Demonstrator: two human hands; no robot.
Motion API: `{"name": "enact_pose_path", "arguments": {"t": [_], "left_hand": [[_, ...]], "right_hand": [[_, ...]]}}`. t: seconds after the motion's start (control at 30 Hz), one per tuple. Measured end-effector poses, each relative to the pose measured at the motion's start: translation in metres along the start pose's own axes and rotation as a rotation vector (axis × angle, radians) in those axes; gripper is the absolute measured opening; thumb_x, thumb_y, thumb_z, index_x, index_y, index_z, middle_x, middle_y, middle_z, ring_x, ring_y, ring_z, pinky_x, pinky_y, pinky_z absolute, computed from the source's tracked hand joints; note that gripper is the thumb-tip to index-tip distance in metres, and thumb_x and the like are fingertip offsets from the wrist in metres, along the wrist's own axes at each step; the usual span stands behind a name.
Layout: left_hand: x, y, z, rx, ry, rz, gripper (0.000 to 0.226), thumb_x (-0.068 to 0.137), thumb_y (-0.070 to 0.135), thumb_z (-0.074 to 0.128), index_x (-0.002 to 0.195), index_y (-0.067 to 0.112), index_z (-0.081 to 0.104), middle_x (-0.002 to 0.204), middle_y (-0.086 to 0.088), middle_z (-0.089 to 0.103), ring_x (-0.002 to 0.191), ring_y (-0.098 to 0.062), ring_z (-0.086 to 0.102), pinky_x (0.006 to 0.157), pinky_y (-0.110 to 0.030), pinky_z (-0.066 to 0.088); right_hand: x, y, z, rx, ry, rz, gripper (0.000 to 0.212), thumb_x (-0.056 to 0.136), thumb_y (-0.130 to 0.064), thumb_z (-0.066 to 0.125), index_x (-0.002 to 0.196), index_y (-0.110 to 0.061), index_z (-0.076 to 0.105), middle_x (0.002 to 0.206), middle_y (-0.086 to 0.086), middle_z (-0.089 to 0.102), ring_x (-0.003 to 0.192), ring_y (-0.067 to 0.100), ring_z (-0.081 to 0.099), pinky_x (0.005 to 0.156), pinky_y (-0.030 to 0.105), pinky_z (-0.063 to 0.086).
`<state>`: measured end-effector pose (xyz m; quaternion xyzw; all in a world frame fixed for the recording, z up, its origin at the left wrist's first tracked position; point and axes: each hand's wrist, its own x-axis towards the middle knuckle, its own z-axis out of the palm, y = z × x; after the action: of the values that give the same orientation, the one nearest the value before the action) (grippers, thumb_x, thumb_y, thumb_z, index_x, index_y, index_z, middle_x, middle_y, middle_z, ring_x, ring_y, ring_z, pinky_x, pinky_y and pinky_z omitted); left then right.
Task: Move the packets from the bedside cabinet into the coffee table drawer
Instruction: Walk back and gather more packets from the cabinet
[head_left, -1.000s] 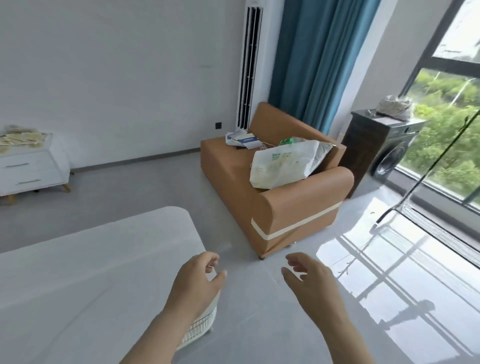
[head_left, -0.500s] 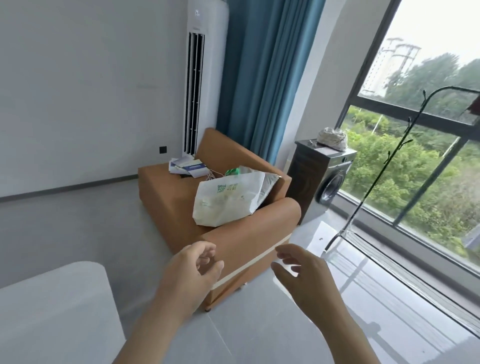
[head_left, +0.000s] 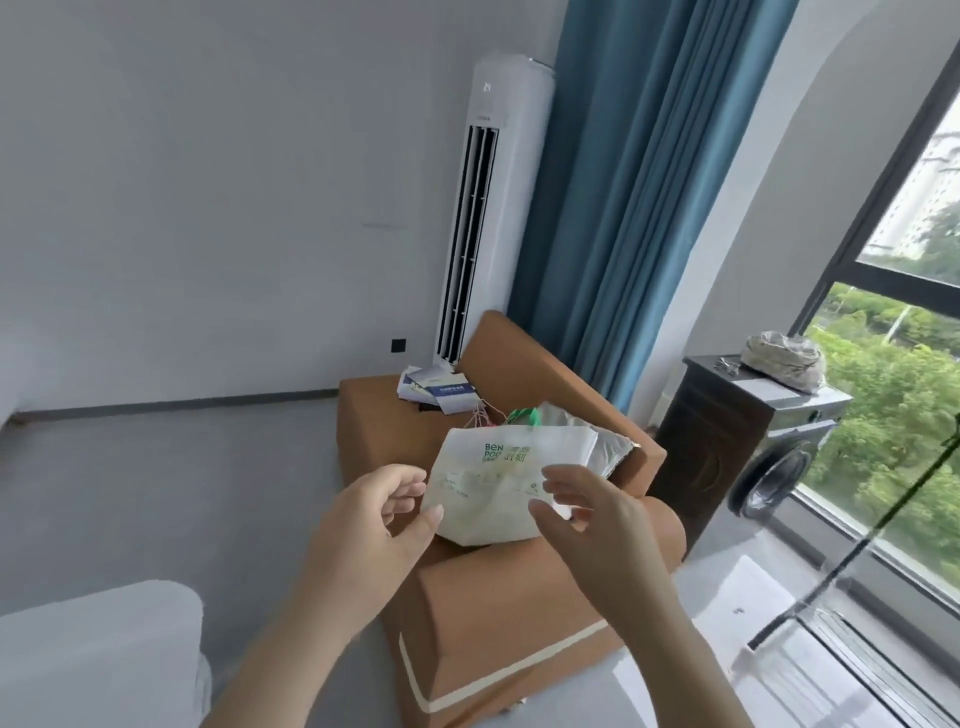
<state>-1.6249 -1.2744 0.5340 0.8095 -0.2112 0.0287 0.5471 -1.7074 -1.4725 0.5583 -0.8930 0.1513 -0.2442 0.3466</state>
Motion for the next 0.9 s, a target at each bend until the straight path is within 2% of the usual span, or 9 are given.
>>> {"name": "enact_pose_path", "arguments": {"t": [0.17, 0.4, 0.47, 0.57, 0.7, 0.9], "left_hand": [[0.055, -0.014, -0.006, 0.059, 0.166, -0.076, 0.027, 0.082, 0.025, 0.071, 0.107, 0.029, 0.064, 0.101, 0.018, 0.067, 0.094, 0.003, 0.062, 0.087, -0.021, 0.050], [0.123, -0.070, -0.046, 0.180, 0.330, -0.178, 0.026, 0.079, 0.024, 0.073, 0.103, 0.029, 0.064, 0.100, 0.021, 0.065, 0.093, 0.005, 0.061, 0.080, -0.011, 0.044], [0.147, -0.093, -0.064, 0.188, 0.370, -0.204, 0.026, 0.079, 0.024, 0.073, 0.103, 0.028, 0.065, 0.100, 0.020, 0.066, 0.094, 0.004, 0.061, 0.082, -0.015, 0.046], [0.191, -0.127, -0.095, 0.203, 0.395, -0.220, 0.027, 0.079, 0.025, 0.073, 0.105, 0.027, 0.065, 0.102, 0.020, 0.066, 0.095, 0.002, 0.062, 0.088, -0.024, 0.050], [0.249, -0.165, -0.146, 0.242, 0.388, -0.240, 0.027, 0.080, 0.030, 0.071, 0.107, 0.029, 0.064, 0.101, 0.021, 0.065, 0.094, 0.003, 0.061, 0.088, -0.026, 0.050], [0.330, -0.220, -0.213, 0.241, 0.418, -0.276, 0.027, 0.081, 0.028, 0.071, 0.107, 0.028, 0.063, 0.101, 0.020, 0.065, 0.093, 0.005, 0.061, 0.086, -0.026, 0.051]], "right_hand": [[0.093, 0.003, 0.032, 0.069, -0.148, -0.124, 0.027, 0.084, -0.029, 0.070, 0.110, -0.029, 0.066, 0.101, -0.018, 0.066, 0.099, -0.003, 0.059, 0.091, 0.027, 0.050], [0.190, -0.023, 0.127, 0.108, -0.351, -0.299, 0.030, 0.085, -0.030, 0.069, 0.114, -0.027, 0.064, 0.108, -0.015, 0.067, 0.101, -0.001, 0.061, 0.091, 0.023, 0.049], [0.219, -0.034, 0.161, 0.111, -0.377, -0.327, 0.032, 0.085, -0.030, 0.069, 0.116, -0.027, 0.064, 0.108, -0.015, 0.067, 0.101, 0.000, 0.061, 0.092, 0.023, 0.049], [0.260, -0.057, 0.217, 0.119, -0.418, -0.347, 0.033, 0.084, -0.032, 0.068, 0.117, -0.029, 0.064, 0.108, -0.017, 0.066, 0.101, -0.003, 0.060, 0.091, 0.020, 0.049], [0.312, -0.098, 0.282, 0.137, -0.465, -0.330, 0.032, 0.085, -0.031, 0.068, 0.116, -0.029, 0.064, 0.105, -0.019, 0.065, 0.099, -0.007, 0.059, 0.088, 0.014, 0.047], [0.382, -0.148, 0.367, 0.181, -0.482, -0.309, 0.027, 0.084, -0.028, 0.070, 0.110, -0.029, 0.066, 0.100, -0.018, 0.067, 0.097, -0.005, 0.061, 0.089, 0.019, 0.049]]}}
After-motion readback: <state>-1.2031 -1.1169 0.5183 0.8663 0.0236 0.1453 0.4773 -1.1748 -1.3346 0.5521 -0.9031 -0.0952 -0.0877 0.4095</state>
